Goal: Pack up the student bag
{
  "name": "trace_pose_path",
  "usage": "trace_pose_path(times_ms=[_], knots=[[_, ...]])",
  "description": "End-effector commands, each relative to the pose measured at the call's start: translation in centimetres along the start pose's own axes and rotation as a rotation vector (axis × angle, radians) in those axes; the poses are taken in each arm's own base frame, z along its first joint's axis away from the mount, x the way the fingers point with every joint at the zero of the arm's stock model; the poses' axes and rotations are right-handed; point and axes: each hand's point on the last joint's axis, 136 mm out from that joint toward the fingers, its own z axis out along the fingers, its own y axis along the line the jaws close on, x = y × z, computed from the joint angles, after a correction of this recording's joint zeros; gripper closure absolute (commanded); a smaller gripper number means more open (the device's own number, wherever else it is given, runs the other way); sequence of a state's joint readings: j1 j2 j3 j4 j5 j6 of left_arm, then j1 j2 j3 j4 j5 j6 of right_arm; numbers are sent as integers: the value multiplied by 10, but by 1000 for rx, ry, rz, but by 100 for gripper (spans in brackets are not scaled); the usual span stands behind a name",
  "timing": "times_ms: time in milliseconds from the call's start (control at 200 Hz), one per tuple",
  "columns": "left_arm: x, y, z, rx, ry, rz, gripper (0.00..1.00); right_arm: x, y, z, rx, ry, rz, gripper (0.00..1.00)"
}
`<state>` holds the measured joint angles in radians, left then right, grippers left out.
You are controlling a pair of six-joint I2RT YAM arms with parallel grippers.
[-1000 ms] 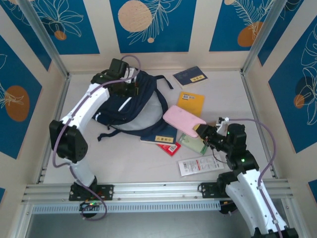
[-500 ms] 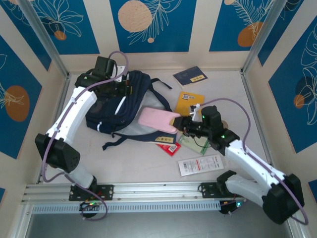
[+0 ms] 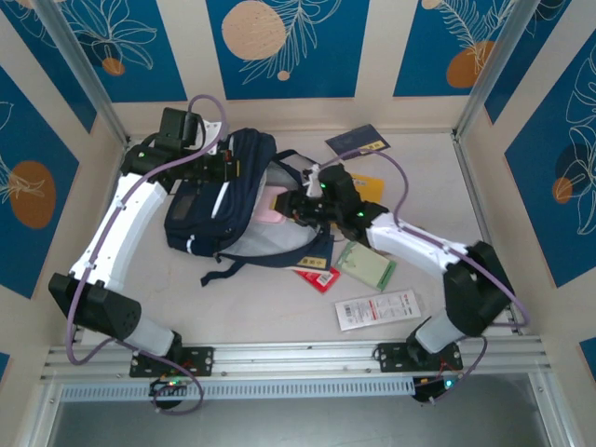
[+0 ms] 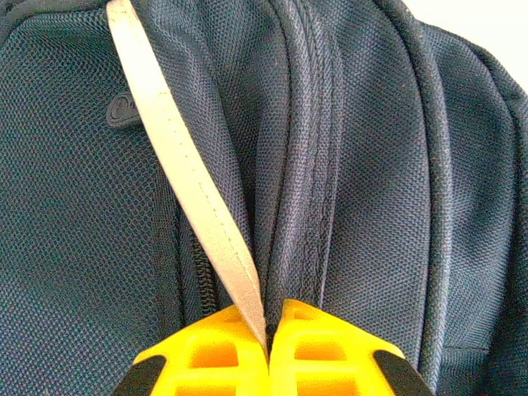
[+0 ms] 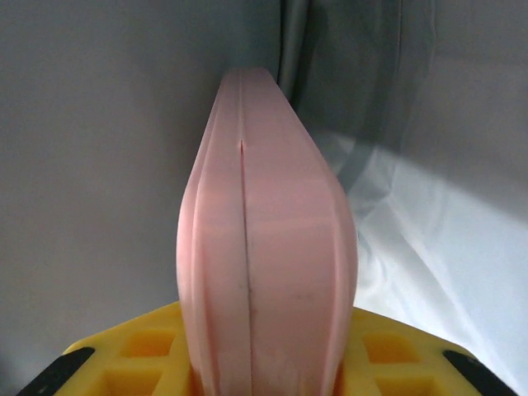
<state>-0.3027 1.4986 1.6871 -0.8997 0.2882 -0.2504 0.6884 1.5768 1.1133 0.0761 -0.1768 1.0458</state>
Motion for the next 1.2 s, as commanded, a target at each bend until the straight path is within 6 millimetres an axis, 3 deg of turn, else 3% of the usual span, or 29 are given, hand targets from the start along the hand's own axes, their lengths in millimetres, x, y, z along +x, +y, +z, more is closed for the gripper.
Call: trace_pose_path(times_ms=[0,235,375,535,660,865,1020,1195], knots=[[-38,-23,-44,65,-196,68,100,-16,14,33,11,-50,-3,69],[-42,-24,-54,79,-224,53,100,-21,10,110,74,-12,26,64],[-44,-21,-52,83,-225,39,100,-13,0,141,146,-4,39,59],[-46,-5,-50,39,-236,-3,100,-4,6,159,128,43,13,27],[-47,21,-49,-31,-253,-75,100,-3,31,139,122,56,-133,14],[-48,73,-54,-138,-300,-238,100,2,60,88,133,76,-313,8],[-41,87,-51,-163,-302,-278,100,-7,47,38,288,-27,-381,7],[-31,87,-28,-111,-242,-290,100,-13,27,-15,416,-79,-449,8]])
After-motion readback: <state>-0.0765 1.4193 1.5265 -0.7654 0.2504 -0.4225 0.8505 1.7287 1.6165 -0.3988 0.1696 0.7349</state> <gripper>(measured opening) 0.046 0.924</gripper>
